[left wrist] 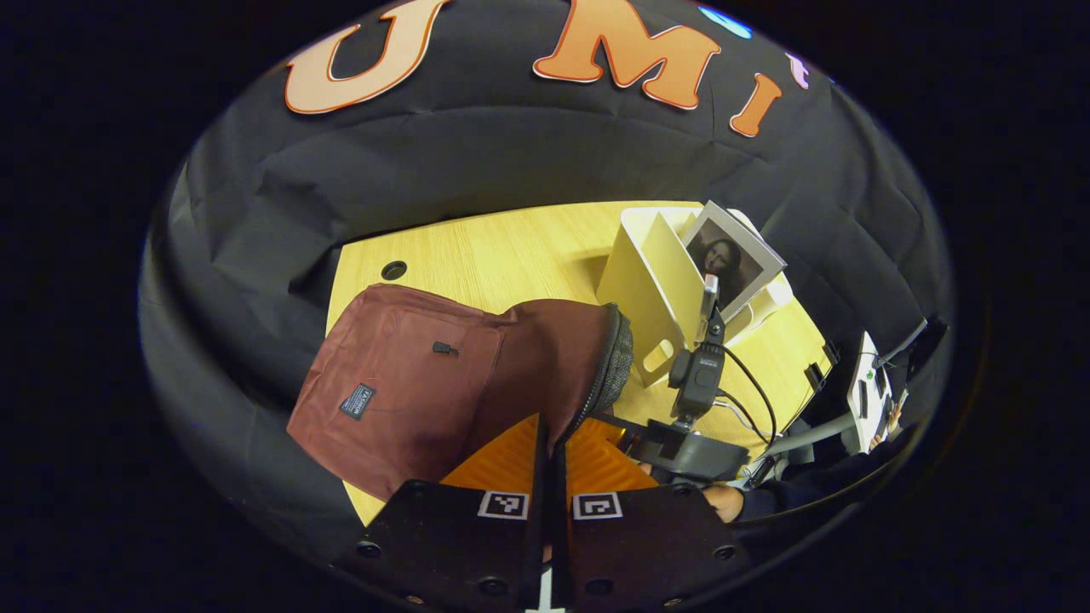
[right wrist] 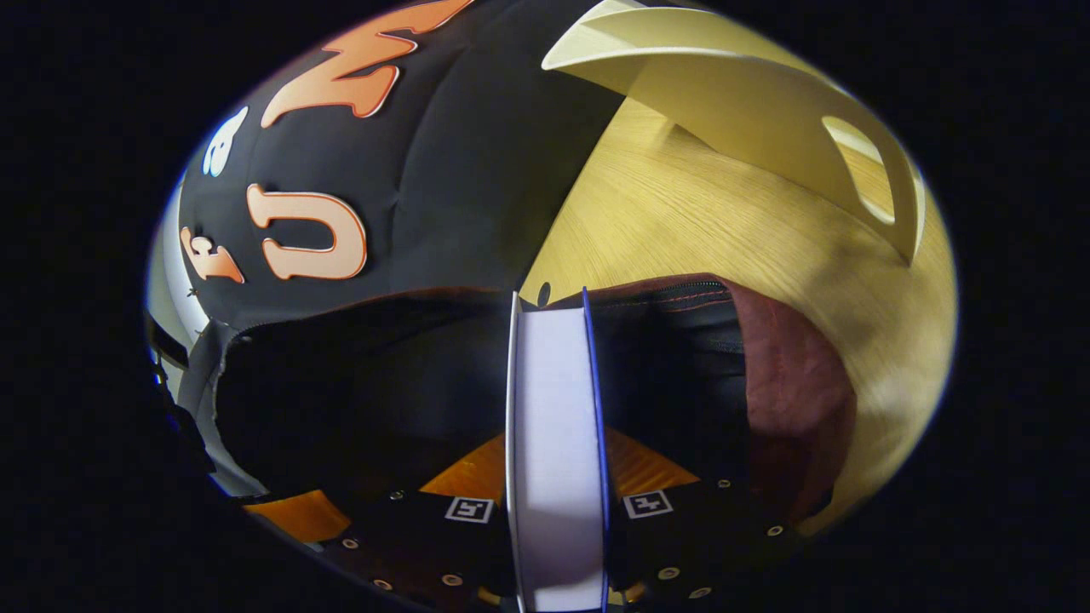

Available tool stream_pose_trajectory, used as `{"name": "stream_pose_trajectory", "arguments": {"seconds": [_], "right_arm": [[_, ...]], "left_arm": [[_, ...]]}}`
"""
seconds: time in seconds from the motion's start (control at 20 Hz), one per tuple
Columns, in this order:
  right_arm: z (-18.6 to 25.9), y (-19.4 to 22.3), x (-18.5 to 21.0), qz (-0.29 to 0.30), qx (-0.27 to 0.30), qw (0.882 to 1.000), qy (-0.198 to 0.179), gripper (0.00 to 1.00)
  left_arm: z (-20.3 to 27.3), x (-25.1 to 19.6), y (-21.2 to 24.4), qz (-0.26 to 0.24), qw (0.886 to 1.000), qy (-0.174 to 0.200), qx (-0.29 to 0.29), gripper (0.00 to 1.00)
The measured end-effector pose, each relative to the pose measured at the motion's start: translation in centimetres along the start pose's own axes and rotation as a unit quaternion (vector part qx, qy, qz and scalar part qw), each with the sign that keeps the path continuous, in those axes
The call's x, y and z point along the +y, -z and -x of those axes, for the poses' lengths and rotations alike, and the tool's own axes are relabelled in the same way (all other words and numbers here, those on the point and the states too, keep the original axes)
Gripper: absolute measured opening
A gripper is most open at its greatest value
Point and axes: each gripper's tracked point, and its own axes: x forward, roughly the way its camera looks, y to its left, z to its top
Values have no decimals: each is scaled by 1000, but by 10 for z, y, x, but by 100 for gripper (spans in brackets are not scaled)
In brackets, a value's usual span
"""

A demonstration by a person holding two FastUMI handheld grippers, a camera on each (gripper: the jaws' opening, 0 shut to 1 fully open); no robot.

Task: Open the schoolbag, grab two books from the bookshelf and put them into the schoolbag.

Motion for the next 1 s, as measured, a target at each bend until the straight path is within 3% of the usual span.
{"name": "stream_pose_trajectory", "arguments": {"seconds": [0.25, 0.3, 0.35, 0.45, 0.5, 0.55, 0.6, 0.65, 0.8, 1.0], "right_arm": [[-13, -2, -4, 2, -19, 1000, 9, 41], [-16, 3, -7, 4, -8, 1000, 23, 52], [-13, 5, -6, 4, -1, 1000, 27, 42], [-7, 9, -3, 0, 16, 999, 30, 51], [-5, 8, -4, -1, 18, 999, 37, 39], [0, 11, -4, 3, 25, 999, 41, 66], [5, 10, -4, 10, 27, 999, 42, 55], [11, 8, -3, 21, 26, 998, 44, 82], [29, -1, -5, 67, 28, 996, 56, 95], [58, -25, -13, 117, 30, 989, 80, 98]], "left_arm": [[-1, -3, 5, 3, 1000, 1, -2, 5], [1, -3, 4, 7, 1000, 1, -3, 5], [0, -2, 2, 13, 1000, 2, -5, 5], [3, 1, -1, 17, 1000, -1, -10, 5], [4, 1, -1, 17, 1000, -4, -12, 5], [6, 2, -2, 17, 1000, -6, -14, 5], [7, 3, -2, 17, 1000, -7, -14, 5], [7, 4, -2, 19, 1000, -9, -16, 5], [7, 4, -1, 29, 999, -5, -16, 5], [3, -2, 0, 24, 1000, -4, -15, 5]]}}
